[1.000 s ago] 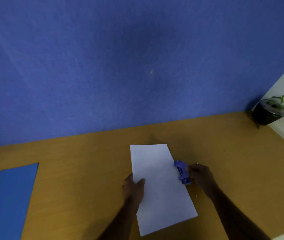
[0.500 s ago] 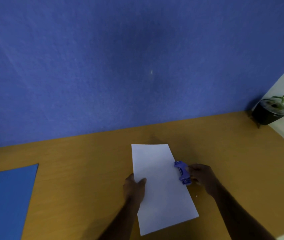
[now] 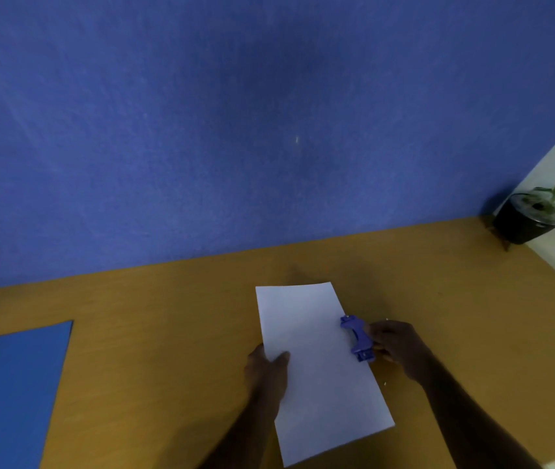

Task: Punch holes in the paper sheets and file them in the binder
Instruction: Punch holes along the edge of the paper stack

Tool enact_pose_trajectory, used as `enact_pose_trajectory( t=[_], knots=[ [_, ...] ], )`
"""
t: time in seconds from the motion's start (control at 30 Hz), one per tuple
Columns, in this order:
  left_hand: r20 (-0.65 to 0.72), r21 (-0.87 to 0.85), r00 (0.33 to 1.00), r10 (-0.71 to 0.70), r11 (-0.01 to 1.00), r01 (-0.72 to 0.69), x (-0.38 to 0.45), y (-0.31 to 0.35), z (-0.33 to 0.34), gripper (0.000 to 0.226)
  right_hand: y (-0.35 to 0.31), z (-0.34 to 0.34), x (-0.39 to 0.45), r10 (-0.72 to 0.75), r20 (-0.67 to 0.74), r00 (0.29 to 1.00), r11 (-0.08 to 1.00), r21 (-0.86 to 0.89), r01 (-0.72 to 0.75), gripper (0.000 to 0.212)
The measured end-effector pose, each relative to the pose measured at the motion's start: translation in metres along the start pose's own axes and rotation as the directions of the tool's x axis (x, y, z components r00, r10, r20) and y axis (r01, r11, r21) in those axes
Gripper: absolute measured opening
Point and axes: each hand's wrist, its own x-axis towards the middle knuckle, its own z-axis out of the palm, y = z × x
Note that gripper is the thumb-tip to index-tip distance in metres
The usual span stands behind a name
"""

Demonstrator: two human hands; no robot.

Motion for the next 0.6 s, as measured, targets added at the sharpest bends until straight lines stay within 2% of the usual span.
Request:
enact_pose_trajectory(
  t=[0.2, 0.4, 0.6],
  knots=[
    [-0.011, -0.033, 1.000, -0.017, 0.999, 0.017, 0.0011, 0.0044, 0.0011, 0.059, -0.0074, 0.0009, -0.0029, 0.002, 0.009, 1.000, 0.999, -0.054, -0.001, 0.018],
    [-0.007, -0.041, 1.000, -0.023, 0.999, 0.023, -0.0005, 0.0064, 0.0011, 0.062, -0.0058, 0.0011, -0.0014, 0.007, -0.001, 1.000, 0.999, -0.034, -0.008, 0.020],
    [0.028, 0.017, 0.999, -0.028, 0.999, 0.027, 0.0027, 0.0084, -0.0007, 0.062, -0.0100, 0.0042, -0.0032, 0.026, -0.015, 1.000, 0.999, -0.037, -0.027, 0.016]
  ],
)
